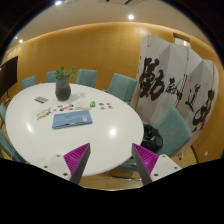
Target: Fold towel
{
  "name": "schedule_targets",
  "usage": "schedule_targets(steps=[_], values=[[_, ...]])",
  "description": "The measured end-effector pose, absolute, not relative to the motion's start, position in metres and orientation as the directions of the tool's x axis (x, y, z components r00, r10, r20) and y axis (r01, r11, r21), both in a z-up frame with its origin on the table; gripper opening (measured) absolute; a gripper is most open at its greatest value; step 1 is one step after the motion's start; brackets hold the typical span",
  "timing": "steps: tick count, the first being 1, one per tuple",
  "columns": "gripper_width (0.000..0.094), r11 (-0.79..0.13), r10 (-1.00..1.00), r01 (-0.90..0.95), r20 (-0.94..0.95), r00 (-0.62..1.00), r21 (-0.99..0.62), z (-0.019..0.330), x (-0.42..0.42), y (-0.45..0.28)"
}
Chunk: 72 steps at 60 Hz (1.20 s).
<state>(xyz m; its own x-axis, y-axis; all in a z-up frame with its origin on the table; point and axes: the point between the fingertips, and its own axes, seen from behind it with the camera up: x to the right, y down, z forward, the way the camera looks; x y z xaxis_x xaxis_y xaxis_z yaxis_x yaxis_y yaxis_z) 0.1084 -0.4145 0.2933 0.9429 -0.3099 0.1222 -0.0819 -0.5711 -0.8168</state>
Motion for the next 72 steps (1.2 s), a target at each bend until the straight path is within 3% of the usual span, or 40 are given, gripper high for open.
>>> schedule_targets(steps=[19, 31, 50, 72], values=[[0.0873, -0.657, -0.29, -0.08, 0.153, 0.945, -0.75, 0.236, 0.078, -0.396], [0.0862, -0.693, -0.182, -0.052, 0.104, 0.978, -0.719, 0.181, -0.015, -0.346], [0.0873, -0.691, -0.031, -0.053, -0.043, 0.999, -0.721, 0.106, -0.207, -0.158], [0.0874, -0.658, 0.011, 0.061, 0.072, 0.997, -0.751, 0.02, -0.226, 0.05]])
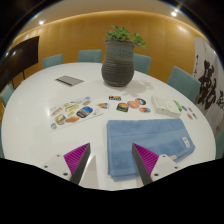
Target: Fold towel
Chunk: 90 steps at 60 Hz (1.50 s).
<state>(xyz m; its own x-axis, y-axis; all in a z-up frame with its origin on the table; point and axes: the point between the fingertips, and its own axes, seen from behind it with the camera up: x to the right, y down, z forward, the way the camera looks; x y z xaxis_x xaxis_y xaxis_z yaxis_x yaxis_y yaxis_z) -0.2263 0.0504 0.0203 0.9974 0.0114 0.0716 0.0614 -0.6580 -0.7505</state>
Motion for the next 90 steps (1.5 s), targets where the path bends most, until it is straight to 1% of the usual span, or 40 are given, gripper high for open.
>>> schedule_targets(steps=[5, 8, 9, 13, 15, 17, 18, 20, 26, 32, 37, 43, 47, 50, 52, 55, 61, 63, 65, 66, 67, 68, 70, 71, 72, 74, 75, 77, 79, 82, 90], values=[[0.0871, -0.667, -0.003, 0.055, 0.076, 0.997, -0.743, 0.0, -0.22, 0.074], [0.0846, -0.678, 0.002, 0.052, 0.068, 0.998, -0.734, -0.011, -0.22, 0.082], [0.0822, -0.659, -0.003, 0.049, 0.068, 0.998, -0.751, -0.008, -0.22, 0.088], [0.0648, -0.636, 0.0, 0.072, 0.093, 0.996, -0.768, -0.008, -0.217, 0.096], [0.0495, -0.631, 0.005, 0.088, 0.11, 0.994, -0.771, -0.008, -0.214, 0.098], [0.032, -0.624, 0.009, 0.109, 0.132, 0.991, -0.773, -0.008, -0.211, 0.099], [0.0247, -0.622, 0.007, 0.12, 0.148, 0.989, -0.774, -0.008, -0.208, 0.1], [0.0132, -0.619, -0.001, 0.142, 0.182, 0.983, -0.772, -0.008, -0.202, 0.101], [0.0074, -0.632, 0.036, 0.178, 0.201, 0.979, -0.755, -0.008, -0.203, 0.099], [0.0067, -0.665, 0.03, 0.073, 0.071, 0.997, -0.743, -0.002, -0.215, 0.089], [0.0067, -0.673, 0.019, -0.05, -0.085, 0.996, -0.738, 0.021, -0.232, 0.076], [0.0067, -0.647, 0.04, -0.182, -0.271, 0.962, -0.74, 0.075, -0.252, 0.066], [0.0067, -0.608, 0.058, -0.233, -0.335, 0.94, -0.759, 0.113, -0.242, 0.068], [0.0067, -0.586, 0.045, -0.261, -0.352, 0.935, -0.767, 0.131, -0.221, 0.072], [0.0068, -0.58, 0.028, -0.279, -0.361, 0.932, -0.766, 0.134, -0.206, 0.076], [0.0068, -0.574, -0.003, -0.296, -0.36, 0.933, -0.763, 0.13, -0.176, 0.081], [0.0088, -0.609, -0.081, -0.26, -0.268, 0.96, -0.749, 0.087, -0.108, 0.084], [0.013, -0.626, -0.095, -0.25, -0.245, 0.965, -0.739, 0.071, -0.09, 0.083], [0.0192, -0.642, -0.099, -0.24, -0.231, 0.968, -0.728, 0.052, -0.074, 0.081], [0.0238, -0.651, -0.108, -0.235, -0.218, 0.97, -0.722, 0.046, -0.066, 0.079], [0.0311, -0.658, -0.116, -0.228, -0.203, 0.972, -0.718, 0.041, -0.057, 0.078], [0.0332, -0.66, -0.125, -0.221, -0.186, 0.975, -0.718, 0.038, -0.048, 0.077], [0.0473, -0.659, -0.142, -0.202, -0.144, 0.979, -0.724, 0.034, -0.029, 0.074], [0.0559, -0.658, -0.15, -0.192, -0.123, 0.981, -0.728, 0.034, -0.021, 0.072], [0.0622, -0.657, -0.156, -0.181, -0.103, 0.982, -0.732, 0.035, -0.013, 0.071], [0.0808, -0.652, -0.155, -0.158, -0.074, 0.985, -0.741, 0.037, -0.001, 0.067], [0.0873, -0.65, -0.15, -0.147, -0.064, 0.987, -0.746, 0.039, 0.004, 0.065], [0.088, -0.644, -0.144, -0.129, -0.046, 0.989, -0.754, 0.046, 0.009, 0.061], [0.0847, -0.638, -0.127, -0.112, -0.039, 0.991, -0.762, 0.054, 0.009, 0.056], [0.0859, -0.629, -0.111, -0.085, -0.019, 0.994, -0.772, 0.07, 0.01, 0.045], [0.0857, -0.604, -0.059, -0.031, 0.005, 0.998, -0.797, 0.115, -0.009, 0.005]])
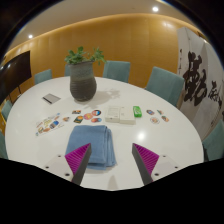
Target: Fold towel
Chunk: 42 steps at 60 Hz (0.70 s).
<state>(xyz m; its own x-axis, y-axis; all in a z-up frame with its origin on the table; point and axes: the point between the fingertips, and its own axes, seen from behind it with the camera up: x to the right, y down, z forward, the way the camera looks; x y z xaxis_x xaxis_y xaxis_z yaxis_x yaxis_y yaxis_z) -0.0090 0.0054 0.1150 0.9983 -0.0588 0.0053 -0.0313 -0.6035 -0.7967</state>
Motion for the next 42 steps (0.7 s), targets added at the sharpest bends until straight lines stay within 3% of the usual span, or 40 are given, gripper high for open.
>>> schedule_targets(steps=[18, 42], values=[[0.0861, -0.534, -0.038, -0.002, 0.022, 0.999, -0.845, 0.21, -0.078, -0.134], [0.0865, -0.516, -0.034, 0.036, 0.062, 0.997, -0.856, 0.254, -0.128, -0.268]])
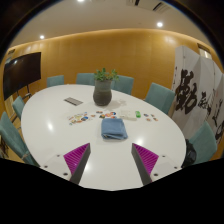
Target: Fold towel
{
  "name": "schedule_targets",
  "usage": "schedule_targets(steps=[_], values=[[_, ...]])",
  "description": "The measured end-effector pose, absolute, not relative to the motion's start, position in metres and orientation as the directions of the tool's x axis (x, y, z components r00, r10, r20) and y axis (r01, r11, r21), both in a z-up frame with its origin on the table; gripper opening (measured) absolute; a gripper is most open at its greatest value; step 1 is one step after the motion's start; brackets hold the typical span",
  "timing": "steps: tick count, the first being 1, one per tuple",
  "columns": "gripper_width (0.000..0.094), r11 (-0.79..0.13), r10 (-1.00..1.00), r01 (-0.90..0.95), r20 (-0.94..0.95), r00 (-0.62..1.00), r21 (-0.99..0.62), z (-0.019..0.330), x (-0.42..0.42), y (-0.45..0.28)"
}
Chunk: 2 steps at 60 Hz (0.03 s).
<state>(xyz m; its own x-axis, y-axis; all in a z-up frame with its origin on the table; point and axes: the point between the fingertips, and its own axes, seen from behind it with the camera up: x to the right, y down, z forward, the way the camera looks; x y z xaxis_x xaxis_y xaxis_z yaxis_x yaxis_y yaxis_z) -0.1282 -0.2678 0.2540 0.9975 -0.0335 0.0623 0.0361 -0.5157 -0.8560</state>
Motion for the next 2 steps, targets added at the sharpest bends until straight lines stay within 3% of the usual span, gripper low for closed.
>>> schedule_targets(steps=[2], values=[[0.0865, -0.512, -0.034, 0.036, 0.062, 0.997, -0.858, 0.2568, -0.128, -0.2721]])
